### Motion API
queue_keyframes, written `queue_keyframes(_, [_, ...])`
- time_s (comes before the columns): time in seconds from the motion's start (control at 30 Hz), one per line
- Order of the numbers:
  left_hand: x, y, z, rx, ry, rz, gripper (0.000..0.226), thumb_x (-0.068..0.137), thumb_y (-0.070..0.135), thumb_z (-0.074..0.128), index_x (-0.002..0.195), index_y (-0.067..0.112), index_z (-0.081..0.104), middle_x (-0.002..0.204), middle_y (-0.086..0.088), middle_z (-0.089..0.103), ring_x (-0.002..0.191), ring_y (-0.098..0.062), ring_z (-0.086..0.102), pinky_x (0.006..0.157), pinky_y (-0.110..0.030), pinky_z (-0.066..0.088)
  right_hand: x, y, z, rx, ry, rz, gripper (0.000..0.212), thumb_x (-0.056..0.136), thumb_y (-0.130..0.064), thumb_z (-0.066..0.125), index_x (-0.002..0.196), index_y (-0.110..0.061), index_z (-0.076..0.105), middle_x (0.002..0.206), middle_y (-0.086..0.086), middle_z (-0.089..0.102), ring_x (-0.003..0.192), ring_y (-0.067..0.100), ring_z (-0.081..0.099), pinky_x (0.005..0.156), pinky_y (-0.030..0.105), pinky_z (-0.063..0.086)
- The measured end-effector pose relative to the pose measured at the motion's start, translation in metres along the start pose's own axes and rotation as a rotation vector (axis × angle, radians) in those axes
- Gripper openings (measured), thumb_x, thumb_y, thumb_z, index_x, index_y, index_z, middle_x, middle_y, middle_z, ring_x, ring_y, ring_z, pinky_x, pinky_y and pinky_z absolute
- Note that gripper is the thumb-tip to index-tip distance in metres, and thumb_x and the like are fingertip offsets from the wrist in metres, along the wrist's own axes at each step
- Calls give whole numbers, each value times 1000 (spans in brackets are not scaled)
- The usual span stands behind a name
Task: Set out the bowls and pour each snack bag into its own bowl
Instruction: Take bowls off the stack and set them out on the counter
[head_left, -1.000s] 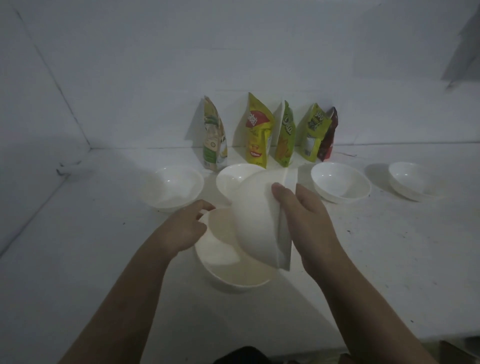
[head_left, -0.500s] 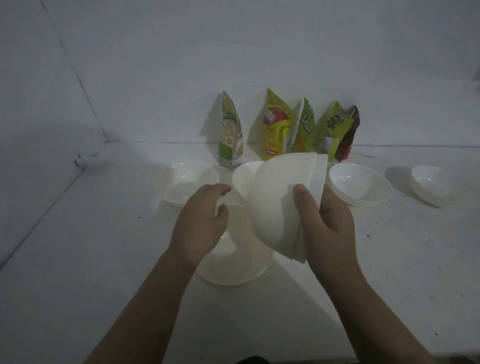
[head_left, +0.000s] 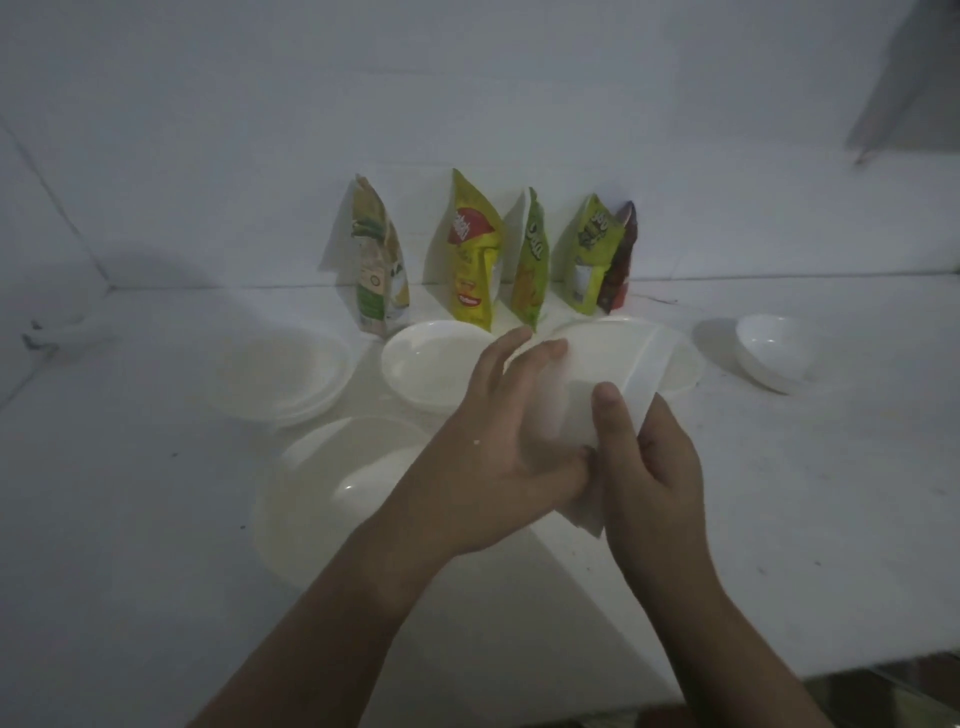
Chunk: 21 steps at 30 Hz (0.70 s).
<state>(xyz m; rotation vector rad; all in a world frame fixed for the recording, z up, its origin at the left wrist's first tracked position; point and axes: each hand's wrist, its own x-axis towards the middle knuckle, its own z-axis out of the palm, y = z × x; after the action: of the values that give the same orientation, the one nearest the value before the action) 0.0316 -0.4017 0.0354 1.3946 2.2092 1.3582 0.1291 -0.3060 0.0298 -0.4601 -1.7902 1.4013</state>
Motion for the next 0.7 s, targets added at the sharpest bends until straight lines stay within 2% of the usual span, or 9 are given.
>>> queue_keyframes(0.17, [18, 26, 34, 58, -5, 30, 91, 62, 56, 62, 144, 39, 25, 153, 21, 14, 136, 10, 21, 101, -6, 23, 12, 6, -46, -15, -100, 39, 36, 95, -37, 46, 119, -21, 66, 102, -15, 75, 94, -1, 70, 73, 11, 52])
queue_keyframes(0.23, [25, 40, 50, 21, 44, -4, 89, 64, 44, 72, 139, 40, 25, 146, 21, 21, 126, 6, 33, 96, -6, 35, 21, 6, -67, -21, -150, 65, 32, 96, -37, 44, 113, -23, 68, 97, -19, 75, 89, -2, 71, 70, 10, 52])
queue_keyframes(0.3, [31, 50, 68, 24, 106, -19, 85, 65, 33, 78, 131, 40, 24, 137, 17, 26, 113, -2, 46, 87, -16, 51, 29, 7, -85, -62, -195, 64, 28, 98, -34, 43, 101, -24, 68, 85, -24, 73, 81, -5, 69, 65, 8, 49])
queue_keyframes(0.33, [35, 55, 77, 56, 144, -16, 83, 66, 32, 79, 127, 38, 23, 133, 15, 27, 108, -4, 49, 83, -21, 53, 32, 7, -93, -80, -215, 61, 26, 100, -31, 42, 93, -26, 66, 77, -27, 71, 76, -7, 68, 62, 7, 48])
queue_keyframes(0.4, [41, 62, 94, 103, 228, -24, 78, 69, 34, 77, 123, 34, 21, 128, 11, 28, 102, -5, 49, 79, -16, 51, 36, 9, -106, -106, -248, 56, 30, 103, -23, 42, 78, -30, 59, 64, -30, 64, 66, -10, 63, 59, 5, 45])
queue_keyframes(0.47, [47, 67, 104, 68, 285, -92, 75, 71, 31, 75, 122, 32, 20, 124, 10, 29, 98, -3, 48, 74, -10, 46, 39, 11, -119, -91, -253, 64, 34, 103, -20, 43, 74, -29, 57, 62, -28, 63, 64, -10, 61, 59, 5, 44])
queue_keyframes(0.53, [53, 69, 109, 1, 312, -212, 71, 74, 21, 72, 119, 33, 19, 123, 9, 30, 100, -10, 47, 78, -19, 46, 43, 15, -133, -42, -248, 86, 35, 101, -32, 43, 76, -17, 62, 69, -15, 67, 68, -6, 60, 61, 7, 45])
queue_keyframes(0.6, [58, 63, 113, -72, 400, -335, 62, 78, 13, 67, 116, 30, 21, 123, 2, 34, 97, -17, 48, 80, -30, 44, 51, 21, -150, -53, -263, 124, 49, 95, -45, 41, 86, -1, 61, 83, 0, 63, 69, -4, 56, 61, 9, 43])
queue_keyframes(0.7, [59, 34, 122, -223, 537, -530, 47, 74, 29, 60, 111, 25, 30, 122, -4, 41, 93, -17, 49, 82, -38, 43, 63, 33, -177, -159, -332, 194, 41, 101, -40, 42, 100, -3, 61, 85, 0, 63, 71, -10, 55, 62, 8, 41])
